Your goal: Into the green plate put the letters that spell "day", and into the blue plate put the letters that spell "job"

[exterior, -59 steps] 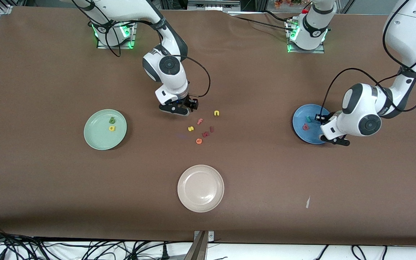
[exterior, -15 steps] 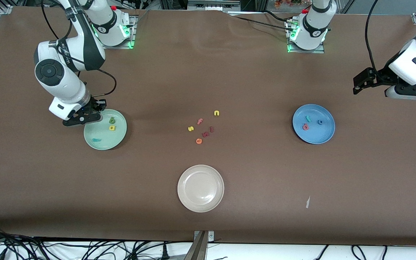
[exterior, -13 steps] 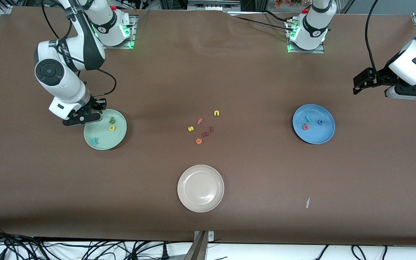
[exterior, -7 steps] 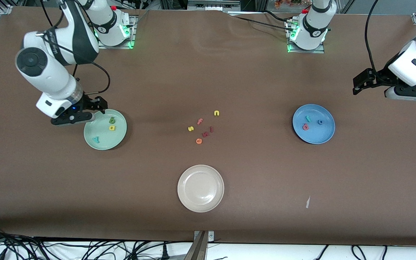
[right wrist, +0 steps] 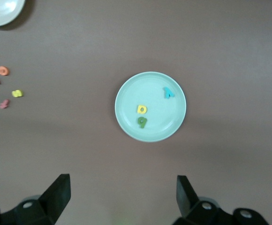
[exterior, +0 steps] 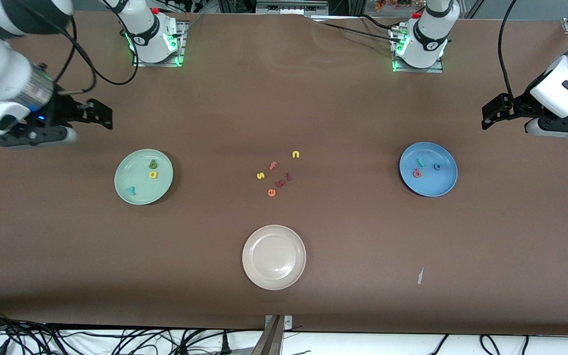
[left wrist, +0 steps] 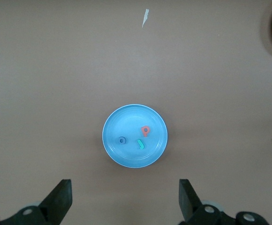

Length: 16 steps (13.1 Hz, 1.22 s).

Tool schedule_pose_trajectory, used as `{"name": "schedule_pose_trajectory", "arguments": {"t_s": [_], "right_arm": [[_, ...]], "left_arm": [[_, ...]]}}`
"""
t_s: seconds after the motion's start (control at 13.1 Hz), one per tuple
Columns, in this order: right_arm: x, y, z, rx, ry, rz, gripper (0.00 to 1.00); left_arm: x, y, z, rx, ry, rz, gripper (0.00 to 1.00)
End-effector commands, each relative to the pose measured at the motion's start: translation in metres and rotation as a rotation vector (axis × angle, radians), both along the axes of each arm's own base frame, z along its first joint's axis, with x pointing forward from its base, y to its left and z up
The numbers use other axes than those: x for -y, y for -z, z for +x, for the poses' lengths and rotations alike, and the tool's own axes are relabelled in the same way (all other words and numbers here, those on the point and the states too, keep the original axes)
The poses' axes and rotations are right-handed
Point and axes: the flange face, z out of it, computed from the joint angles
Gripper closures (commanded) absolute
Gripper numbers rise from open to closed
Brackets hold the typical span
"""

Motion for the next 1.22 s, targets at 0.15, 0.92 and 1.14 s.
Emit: {"name": "schedule_pose_trajectory", "arguments": {"t_s": [0.15,0.92,1.14], "right_arm": [[0.028,-0.008,0.004,-0.012,-0.048,0.022,0.0],[0.036,-0.013,0.016,0.0,-0.029,0.004,0.0],[0.037,-0.012,0.01,-0.039,-0.029,0.006,0.0]], "left_arm": [[-0.002,-0.004,0.001,0.012,0.005,0.021,0.0],[0.002,-0.004,0.001,0.01,0.011,0.022,0.0],[0.002,-0.004,0.001,0.01,0.011,0.022,0.0]]}}
